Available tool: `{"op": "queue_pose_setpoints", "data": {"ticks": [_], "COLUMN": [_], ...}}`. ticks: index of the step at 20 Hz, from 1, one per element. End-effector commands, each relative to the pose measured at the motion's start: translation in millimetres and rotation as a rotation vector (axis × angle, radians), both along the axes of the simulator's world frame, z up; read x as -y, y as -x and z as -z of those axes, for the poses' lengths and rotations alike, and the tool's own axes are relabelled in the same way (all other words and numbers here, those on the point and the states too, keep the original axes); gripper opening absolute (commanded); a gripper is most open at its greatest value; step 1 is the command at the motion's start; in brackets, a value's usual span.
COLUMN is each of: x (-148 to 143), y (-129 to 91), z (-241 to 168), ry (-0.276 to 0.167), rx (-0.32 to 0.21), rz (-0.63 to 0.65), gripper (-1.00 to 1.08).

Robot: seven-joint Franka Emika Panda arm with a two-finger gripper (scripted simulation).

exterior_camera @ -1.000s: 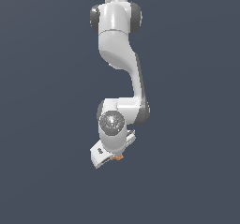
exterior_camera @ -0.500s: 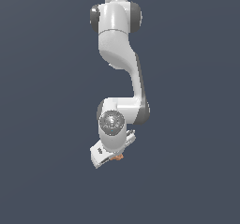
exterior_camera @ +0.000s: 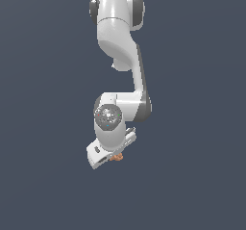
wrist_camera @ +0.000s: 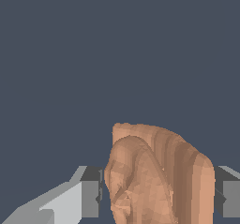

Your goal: Pick up the object and move it to a goal position.

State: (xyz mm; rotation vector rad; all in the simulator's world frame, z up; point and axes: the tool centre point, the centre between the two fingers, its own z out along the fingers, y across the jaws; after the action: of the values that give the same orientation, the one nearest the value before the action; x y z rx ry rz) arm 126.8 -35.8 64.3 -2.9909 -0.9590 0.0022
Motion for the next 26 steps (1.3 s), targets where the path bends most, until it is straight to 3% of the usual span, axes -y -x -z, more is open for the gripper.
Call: {"op": "queue_pose_setpoints", "data": {"ticks": [1,26], "x": [7.7,110.6], "y": [2.6,38.7], "z": [-18.2,-266.4], "ry": [0.0,0.0], "rx": [0.002,0.002], "rz": [0.001,0.0], "gripper": [-1.0,-1.0]}}
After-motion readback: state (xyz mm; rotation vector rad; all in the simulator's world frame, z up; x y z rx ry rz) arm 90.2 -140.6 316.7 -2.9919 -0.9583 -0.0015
